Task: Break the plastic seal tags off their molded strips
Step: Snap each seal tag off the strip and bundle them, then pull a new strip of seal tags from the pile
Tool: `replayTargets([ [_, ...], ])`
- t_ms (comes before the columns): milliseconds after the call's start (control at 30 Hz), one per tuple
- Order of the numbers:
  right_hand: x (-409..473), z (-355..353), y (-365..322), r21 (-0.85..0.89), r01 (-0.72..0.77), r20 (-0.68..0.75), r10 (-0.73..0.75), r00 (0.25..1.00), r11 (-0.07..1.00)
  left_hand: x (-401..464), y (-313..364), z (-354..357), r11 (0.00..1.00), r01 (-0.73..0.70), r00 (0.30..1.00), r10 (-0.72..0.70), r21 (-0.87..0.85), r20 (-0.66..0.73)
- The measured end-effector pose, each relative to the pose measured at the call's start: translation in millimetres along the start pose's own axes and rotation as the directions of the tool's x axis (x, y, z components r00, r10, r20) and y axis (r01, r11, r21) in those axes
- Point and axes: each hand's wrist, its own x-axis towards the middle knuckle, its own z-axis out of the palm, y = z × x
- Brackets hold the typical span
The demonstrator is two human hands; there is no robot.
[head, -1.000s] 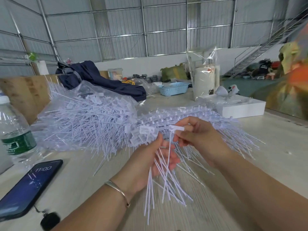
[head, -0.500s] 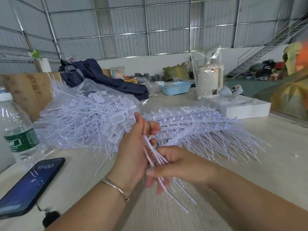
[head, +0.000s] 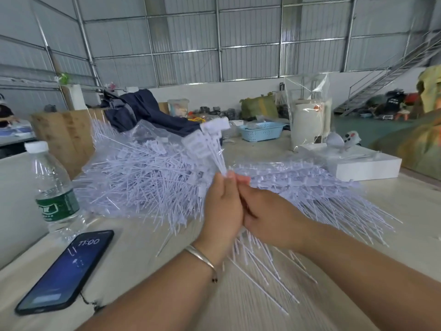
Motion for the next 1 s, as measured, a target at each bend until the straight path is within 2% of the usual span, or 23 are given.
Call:
replayTargets([
  [67,21.2,-9.3,-5.5,0.113,0.005,-0.054,0.001,0.999,0.994,24.4,11.2,-21.7,0.999,-0.015,0.995,0.012,-0.029,-0.097],
  [133,49.0,-14.8,-2.7,0.213,-0.036,-0.176,0.075,0.982,0.976,51.6,16.9,-50.5,0.998,0.006,0.985,-0.016,-0.057,-0.174],
  [167,64.3,-14.6,1.7,0.238,-0.067,-0.226,0.123,0.966,0.969,64.2,15.9,-65.9,0.999,0.035,0.980,-0.035,-0.006,-0.196],
  [233,94.9,-7.9,10.4,0.198,-0.167,-0.272,0.218,0.937,0.966,82.9,7.3,-96.2,0.959,0.107,0.977,-0.052,0.264,-0.208],
  [300,122.7,6.2,16.4,0.054,-0.269,-0.262,0.273,0.925,0.962,91.3,-2.3,-120.5,0.799,0.133,0.983,-0.031,0.587,-0.179],
  [367,145.7,26.1,18.3,-0.078,-0.299,-0.216,0.276,0.936,0.951,93.7,-7.8,-134.4,0.574,0.102,0.994,-0.024,0.813,-0.108],
  [500,178.6,66.7,17.2,-0.325,-0.360,-0.121,0.339,0.933,0.875,100.1,-17.5,-143.1,0.213,0.008,0.998,-0.063,0.977,0.005],
  [567,189.8,77.1,17.4,-0.371,-0.372,-0.125,0.351,0.928,0.851,100.2,-21.1,-142.4,0.131,-0.026,0.994,-0.106,0.991,0.040],
  [700,206.1,70.9,25.1,-0.358,-0.359,-0.278,0.269,0.922,0.862,103.1,-20.8,-139.3,0.053,-0.040,0.990,-0.130,0.998,0.047],
  [767,213.4,58.2,29.5,-0.277,-0.384,-0.335,0.286,0.898,0.881,106.5,-19.3,-133.7,0.004,-0.042,0.990,-0.138,0.999,0.042],
  [867,225.2,36.0,27.9,0.034,-0.470,-0.359,0.450,0.818,0.882,104.1,-19.3,-116.2,-0.072,-0.110,0.984,-0.150,0.991,0.099],
  [1000,236.4,20.2,28.1,0.298,-0.481,-0.308,0.560,0.769,0.825,111.7,-28.5,-96.3,-0.055,-0.152,0.981,-0.127,0.987,0.144],
])
